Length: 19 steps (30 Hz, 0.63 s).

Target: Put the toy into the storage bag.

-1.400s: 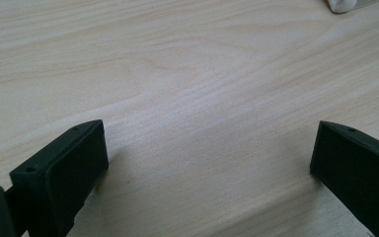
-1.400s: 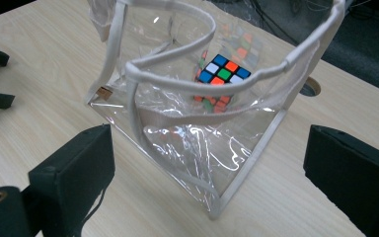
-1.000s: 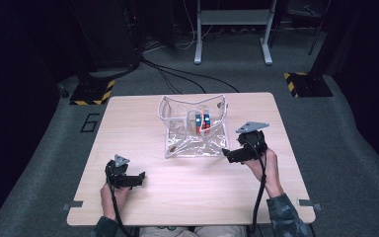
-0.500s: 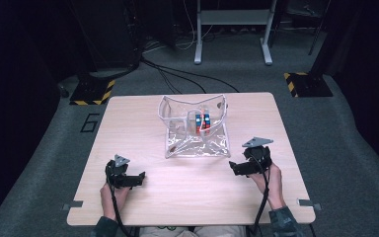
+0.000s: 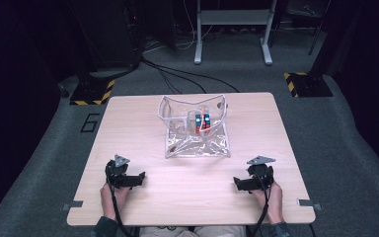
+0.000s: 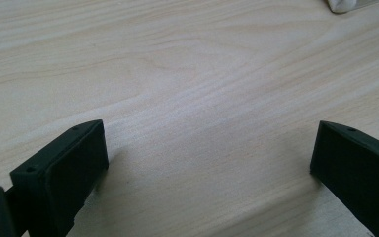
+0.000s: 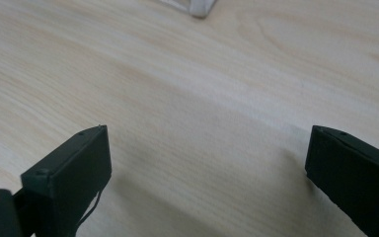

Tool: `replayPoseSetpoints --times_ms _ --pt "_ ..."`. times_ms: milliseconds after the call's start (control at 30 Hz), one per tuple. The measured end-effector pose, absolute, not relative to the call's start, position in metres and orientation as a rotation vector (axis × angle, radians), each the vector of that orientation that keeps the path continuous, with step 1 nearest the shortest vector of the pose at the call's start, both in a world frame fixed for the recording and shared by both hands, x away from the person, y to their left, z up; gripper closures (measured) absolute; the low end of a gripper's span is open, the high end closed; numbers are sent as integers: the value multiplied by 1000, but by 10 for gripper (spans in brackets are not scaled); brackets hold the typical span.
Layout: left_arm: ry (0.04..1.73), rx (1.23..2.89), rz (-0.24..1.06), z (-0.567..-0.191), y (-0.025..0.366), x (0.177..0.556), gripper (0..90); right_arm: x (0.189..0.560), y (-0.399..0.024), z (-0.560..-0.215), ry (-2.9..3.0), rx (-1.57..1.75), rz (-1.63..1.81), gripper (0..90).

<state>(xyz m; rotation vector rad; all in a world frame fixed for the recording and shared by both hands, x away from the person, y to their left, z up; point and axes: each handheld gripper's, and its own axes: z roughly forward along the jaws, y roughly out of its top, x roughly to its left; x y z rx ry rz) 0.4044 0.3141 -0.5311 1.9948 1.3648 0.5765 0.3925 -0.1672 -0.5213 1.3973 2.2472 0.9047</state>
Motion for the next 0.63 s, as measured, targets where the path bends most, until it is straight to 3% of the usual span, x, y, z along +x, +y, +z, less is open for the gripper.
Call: replayPoseSetpoints --times_ms 633 --pt "1367 1993 573 -531 314 404 9 381 -172 -530 2171 1358 911 0"
